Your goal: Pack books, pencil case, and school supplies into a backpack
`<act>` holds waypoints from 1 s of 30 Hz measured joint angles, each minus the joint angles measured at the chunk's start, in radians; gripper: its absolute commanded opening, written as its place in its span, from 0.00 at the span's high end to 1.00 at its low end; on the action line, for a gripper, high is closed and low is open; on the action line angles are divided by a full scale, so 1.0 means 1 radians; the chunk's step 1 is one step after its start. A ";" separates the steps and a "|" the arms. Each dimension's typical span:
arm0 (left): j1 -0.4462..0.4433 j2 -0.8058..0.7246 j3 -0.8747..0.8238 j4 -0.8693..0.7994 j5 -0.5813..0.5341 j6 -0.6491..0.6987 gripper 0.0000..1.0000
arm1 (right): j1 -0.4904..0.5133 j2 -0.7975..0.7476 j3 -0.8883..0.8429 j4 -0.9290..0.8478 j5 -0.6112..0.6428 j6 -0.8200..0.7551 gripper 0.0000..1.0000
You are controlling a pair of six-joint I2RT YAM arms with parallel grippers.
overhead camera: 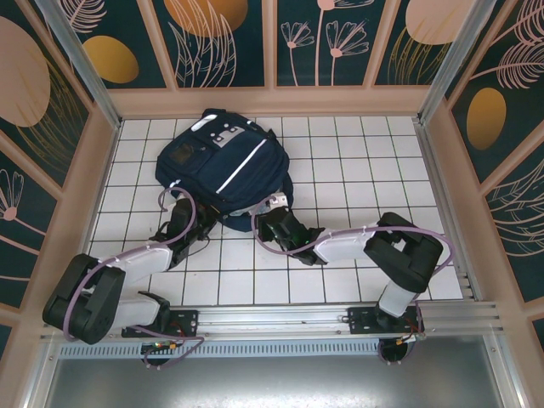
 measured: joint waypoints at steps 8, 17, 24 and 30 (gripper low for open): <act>0.002 -0.035 -0.006 -0.011 0.008 0.037 0.92 | 0.044 -0.003 0.014 -0.019 0.039 -0.031 0.73; 0.011 -0.082 -0.023 -0.025 0.047 0.158 0.96 | 0.048 -0.003 0.032 -0.039 0.041 -0.036 0.66; 0.014 -0.069 -0.023 -0.016 0.060 0.179 0.89 | 0.124 0.001 0.098 -0.065 0.071 -0.058 0.58; 0.013 -0.077 -0.026 -0.010 0.109 0.198 0.61 | 0.148 0.026 0.143 -0.083 0.110 -0.058 0.57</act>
